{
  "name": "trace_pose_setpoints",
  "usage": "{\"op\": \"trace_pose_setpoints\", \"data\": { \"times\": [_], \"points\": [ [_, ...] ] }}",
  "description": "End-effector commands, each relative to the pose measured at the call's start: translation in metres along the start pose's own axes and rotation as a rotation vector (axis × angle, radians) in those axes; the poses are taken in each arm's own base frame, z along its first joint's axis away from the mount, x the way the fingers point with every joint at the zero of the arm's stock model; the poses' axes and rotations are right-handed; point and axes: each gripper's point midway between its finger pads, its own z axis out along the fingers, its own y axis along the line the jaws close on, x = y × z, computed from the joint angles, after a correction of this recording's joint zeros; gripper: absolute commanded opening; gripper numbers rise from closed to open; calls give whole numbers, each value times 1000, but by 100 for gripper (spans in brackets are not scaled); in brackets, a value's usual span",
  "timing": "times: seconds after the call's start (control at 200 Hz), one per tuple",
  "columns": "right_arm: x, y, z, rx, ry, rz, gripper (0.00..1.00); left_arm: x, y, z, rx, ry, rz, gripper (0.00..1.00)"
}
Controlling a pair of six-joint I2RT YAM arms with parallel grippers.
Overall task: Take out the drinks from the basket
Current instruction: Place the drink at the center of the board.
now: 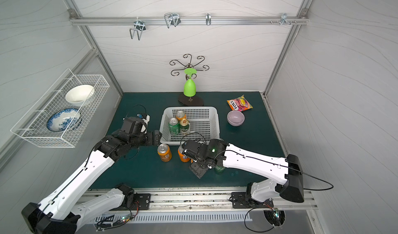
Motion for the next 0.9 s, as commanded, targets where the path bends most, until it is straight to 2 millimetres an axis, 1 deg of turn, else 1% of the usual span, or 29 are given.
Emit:
{"op": "trace_pose_setpoints", "data": {
  "times": [0.0, 0.32, 0.5, 0.655, 0.895],
  "points": [
    [-14, 6, -5, -35, -86, -1, 57, -12, 0, -3, -2, -50, -7, 99],
    [-7, 4, 28, -8, -59, -68, 59, -12, 1, -1, -9, -45, -5, 98],
    [-3, 6, 42, -47, -41, -112, 59, -11, 1, 0, -10, -40, -4, 98],
    [-1, 6, 51, -71, -24, -125, 59, -11, 1, 0, -12, -40, -3, 98],
    [4, -3, 60, -67, 1, -113, 59, -10, 2, 1, -17, -34, -2, 99]
  ]
}}
